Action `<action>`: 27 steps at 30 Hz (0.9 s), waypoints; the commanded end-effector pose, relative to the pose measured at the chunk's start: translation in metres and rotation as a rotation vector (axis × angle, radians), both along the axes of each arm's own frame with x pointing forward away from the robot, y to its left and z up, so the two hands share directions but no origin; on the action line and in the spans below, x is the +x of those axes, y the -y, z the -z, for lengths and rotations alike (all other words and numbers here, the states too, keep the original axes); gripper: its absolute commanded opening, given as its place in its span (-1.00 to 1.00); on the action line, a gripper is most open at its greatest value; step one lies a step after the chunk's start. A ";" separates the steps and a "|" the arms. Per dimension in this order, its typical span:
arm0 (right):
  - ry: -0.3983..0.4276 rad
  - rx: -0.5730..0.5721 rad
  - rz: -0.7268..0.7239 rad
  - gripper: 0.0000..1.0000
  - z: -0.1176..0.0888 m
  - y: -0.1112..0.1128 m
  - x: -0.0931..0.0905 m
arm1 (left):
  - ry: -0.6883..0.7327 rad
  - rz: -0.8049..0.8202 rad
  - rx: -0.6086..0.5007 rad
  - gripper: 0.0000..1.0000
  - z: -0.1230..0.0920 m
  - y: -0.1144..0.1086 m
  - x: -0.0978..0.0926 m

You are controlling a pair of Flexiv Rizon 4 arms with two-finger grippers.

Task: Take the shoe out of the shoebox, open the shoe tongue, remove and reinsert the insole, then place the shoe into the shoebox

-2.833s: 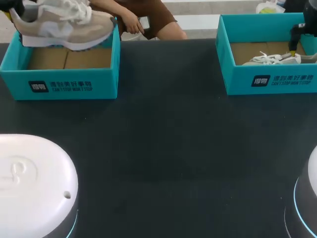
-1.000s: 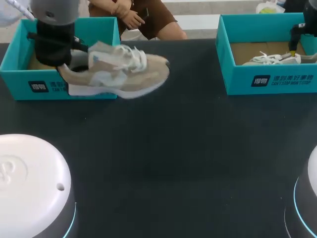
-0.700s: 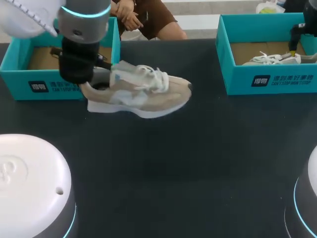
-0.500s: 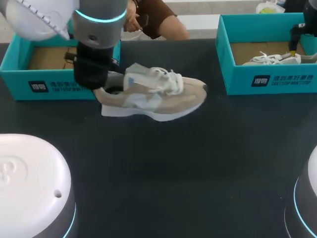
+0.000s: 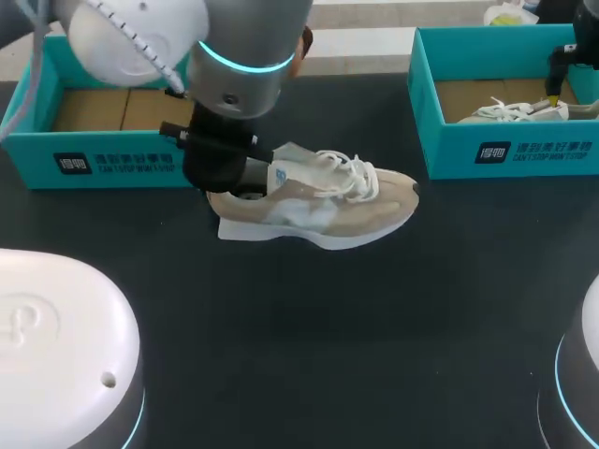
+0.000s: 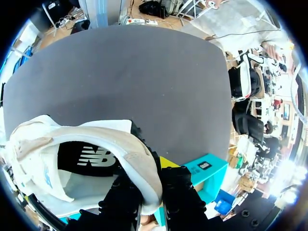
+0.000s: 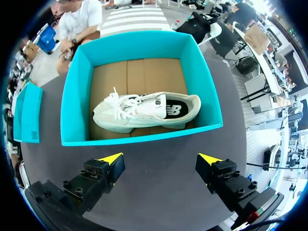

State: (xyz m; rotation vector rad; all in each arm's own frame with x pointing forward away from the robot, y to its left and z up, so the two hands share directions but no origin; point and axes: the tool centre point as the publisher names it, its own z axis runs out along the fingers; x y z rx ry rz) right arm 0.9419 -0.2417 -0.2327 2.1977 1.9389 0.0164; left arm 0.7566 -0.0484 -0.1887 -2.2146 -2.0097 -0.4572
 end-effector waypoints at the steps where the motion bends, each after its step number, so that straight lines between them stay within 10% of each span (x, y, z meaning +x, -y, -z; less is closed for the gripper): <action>1: 0.001 0.000 0.000 1.00 0.000 0.000 0.000 | -0.003 -0.001 0.006 -1.00 -0.002 0.002 0.002; 10: 0.001 0.000 0.000 1.00 0.000 0.000 0.000 | -0.028 -0.015 0.007 -1.00 0.001 0.003 -0.003; 27: 0.001 0.000 0.000 1.00 0.000 0.000 0.000 | -0.030 -0.129 0.027 -1.00 0.093 0.041 -0.037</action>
